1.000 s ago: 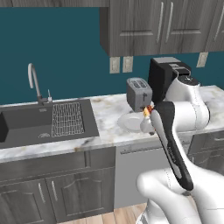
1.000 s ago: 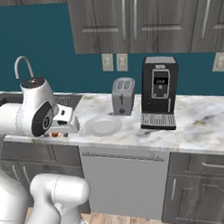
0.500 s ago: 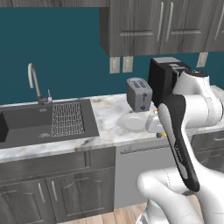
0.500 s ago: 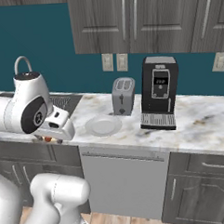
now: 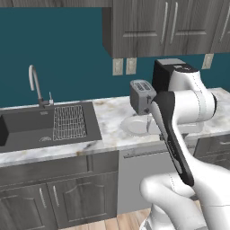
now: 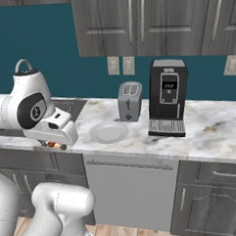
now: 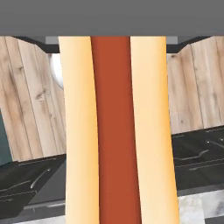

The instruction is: Place the cold items (avocado and eggplant) from the fridge in one tupperware on the dining counter. Place the warm items (kebab skewer and hot dog) in the stove area in another tupperware.

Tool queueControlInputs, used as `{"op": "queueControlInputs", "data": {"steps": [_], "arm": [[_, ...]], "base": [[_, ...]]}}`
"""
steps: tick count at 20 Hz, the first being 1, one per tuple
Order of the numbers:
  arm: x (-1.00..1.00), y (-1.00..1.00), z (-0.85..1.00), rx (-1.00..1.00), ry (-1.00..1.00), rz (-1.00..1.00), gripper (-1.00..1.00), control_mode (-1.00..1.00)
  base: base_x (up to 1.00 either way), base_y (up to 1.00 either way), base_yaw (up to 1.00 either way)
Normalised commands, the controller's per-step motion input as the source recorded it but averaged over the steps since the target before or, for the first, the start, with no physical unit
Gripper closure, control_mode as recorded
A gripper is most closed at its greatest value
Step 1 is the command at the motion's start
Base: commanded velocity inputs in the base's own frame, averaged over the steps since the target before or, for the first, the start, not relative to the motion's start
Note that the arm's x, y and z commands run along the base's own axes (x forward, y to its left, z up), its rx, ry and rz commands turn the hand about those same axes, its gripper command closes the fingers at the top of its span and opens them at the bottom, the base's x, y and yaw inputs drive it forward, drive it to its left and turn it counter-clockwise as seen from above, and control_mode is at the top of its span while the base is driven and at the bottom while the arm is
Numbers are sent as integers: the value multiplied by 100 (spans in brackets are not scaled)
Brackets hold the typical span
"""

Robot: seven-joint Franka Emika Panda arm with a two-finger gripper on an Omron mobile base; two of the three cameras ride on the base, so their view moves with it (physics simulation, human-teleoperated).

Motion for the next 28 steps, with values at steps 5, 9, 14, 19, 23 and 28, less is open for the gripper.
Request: {"op": "queueControlInputs", "data": {"steps": [5, 9, 14, 19, 23, 28], "arm": [[0, 0, 0, 0, 0, 0, 100, -100], [0, 0, 0, 0, 0, 0, 100, -100], [0, 0, 0, 0, 0, 0, 100, 100], [0, 0, 0, 0, 0, 0, 100, 100], [0, 0, 0, 0, 0, 0, 100, 100], [0, 0, 0, 0, 0, 0, 100, 100]], "base": [[0, 0, 0], [0, 0, 0], [-36, 0, 5], [-70, -8, 28], [-50, 0, 60], [-18, 16, 75]]}}
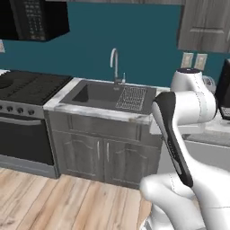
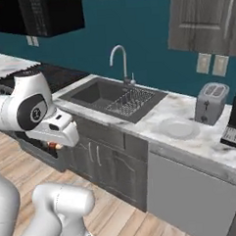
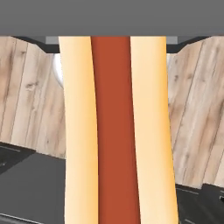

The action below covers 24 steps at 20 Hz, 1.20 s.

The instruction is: Place the cold items (avocado and eggplant) from the fridge in one tupperware on the dining counter. Place the warm items (kebab skewer and hot dog) in the stove area in another tupperware.

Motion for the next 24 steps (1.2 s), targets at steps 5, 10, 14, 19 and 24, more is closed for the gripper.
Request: {"op": "queueControlInputs", "data": {"steps": [5, 10, 14, 19, 24], "arm": [[0, 0, 0, 0, 0, 0, 100, 100], [0, 0, 0, 0, 0, 0, 100, 100], [0, 0, 0, 0, 0, 0, 100, 100], [0, 0, 0, 0, 0, 0, 100, 100], [0, 0, 0, 0, 0, 0, 100, 100]], "base": [[-5, -2, 96], [3, 5, 97], [4, 18, 97], [1, 14, 85], [-3, 25, 88]]}}
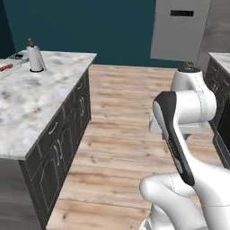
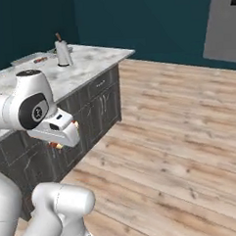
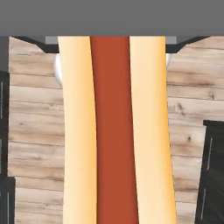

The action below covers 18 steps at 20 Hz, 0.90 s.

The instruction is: Place the cold items (avocado and eggplant) from the fridge in one tupperware on the dining counter. Place the warm items (kebab skewer and hot dog) in the stove area in another tupperware.

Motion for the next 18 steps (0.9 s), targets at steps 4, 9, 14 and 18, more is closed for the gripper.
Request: {"op": "queueControlInputs", "data": {"steps": [4, 9, 14, 18], "arm": [[0, 0, 0, 0, 0, 0, 100, 100], [0, 0, 0, 0, 0, 0, 100, 100], [0, 0, 0, 0, 0, 0, 100, 100], [0, 0, 0, 0, 0, 0, 100, 100]], "base": [[-26, 53, 89], [-23, 37, 86], [14, 84, 69], [46, 88, 69]]}}
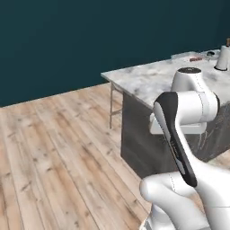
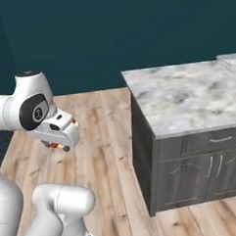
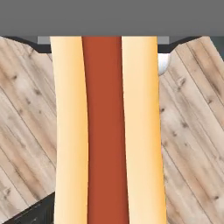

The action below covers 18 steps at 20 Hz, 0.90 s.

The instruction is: Place the cold items (avocado and eggplant) from the fridge in one tupperware on the dining counter. Place the warm items (kebab skewer and hot dog) in the stove area in another tupperware.

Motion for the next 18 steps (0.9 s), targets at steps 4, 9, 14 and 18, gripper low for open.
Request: {"op": "queueControlInputs", "data": {"steps": [4, 9, 14, 18], "arm": [[0, 0, 0, 0, 0, 0, 100, 100], [0, 0, 0, 0, 0, 0, 100, 100], [0, 0, 0, 0, 0, 0, 100, 100], [0, 0, 0, 0, 0, 0, 100, 100]], "base": [[51, 82, 68], [85, 49, 66], [100, 23, 32], [100, -22, 2]]}}
